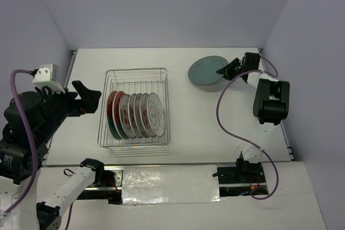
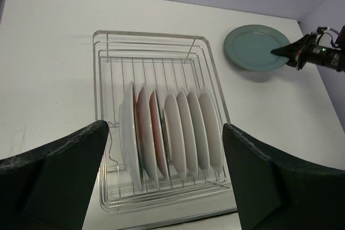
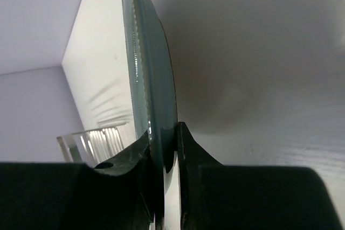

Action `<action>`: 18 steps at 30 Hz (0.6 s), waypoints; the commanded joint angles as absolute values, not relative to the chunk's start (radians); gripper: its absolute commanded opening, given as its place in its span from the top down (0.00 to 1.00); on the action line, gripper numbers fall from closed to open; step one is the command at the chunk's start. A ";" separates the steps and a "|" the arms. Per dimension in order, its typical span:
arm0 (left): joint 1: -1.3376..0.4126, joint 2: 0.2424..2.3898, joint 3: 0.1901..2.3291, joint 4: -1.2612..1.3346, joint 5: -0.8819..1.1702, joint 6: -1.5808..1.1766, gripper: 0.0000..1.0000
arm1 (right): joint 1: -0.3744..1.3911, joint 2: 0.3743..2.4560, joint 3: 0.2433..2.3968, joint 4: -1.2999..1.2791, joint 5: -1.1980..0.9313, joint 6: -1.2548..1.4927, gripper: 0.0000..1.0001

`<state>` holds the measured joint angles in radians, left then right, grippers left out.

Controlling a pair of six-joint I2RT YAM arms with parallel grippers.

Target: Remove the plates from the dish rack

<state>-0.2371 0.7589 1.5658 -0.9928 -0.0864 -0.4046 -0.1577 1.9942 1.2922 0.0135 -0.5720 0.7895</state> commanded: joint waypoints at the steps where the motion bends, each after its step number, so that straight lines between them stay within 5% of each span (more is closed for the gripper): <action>1: -0.238 0.730 1.542 -1.015 -0.107 -0.367 0.00 | -0.160 1.991 1.431 -0.047 -0.608 0.744 0.63; 4: -0.238 0.735 1.514 -1.019 -0.120 -0.371 0.01 | -0.144 1.990 1.474 -0.176 -0.476 0.672 0.37; 8: -0.238 0.768 1.486 -1.012 -0.100 -0.383 0.00 | -0.115 1.986 1.526 -0.394 -0.290 0.589 0.17; 10: -0.236 0.782 1.468 -1.011 -0.086 -0.385 0.00 | -0.097 1.985 1.551 -0.474 -0.203 0.553 0.15; 12: -0.238 0.822 1.453 -1.022 -0.061 -0.377 0.00 | -0.072 1.979 1.603 -0.599 -0.011 0.529 0.00; 18: -0.239 0.864 1.401 -1.029 -0.089 -0.391 0.00 | 0.051 1.838 1.636 -0.833 0.449 0.568 0.00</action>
<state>-0.2371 0.8673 1.4158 -1.0428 -0.0734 -0.3935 -0.0113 1.9869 1.6302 -0.6720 0.1577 0.5716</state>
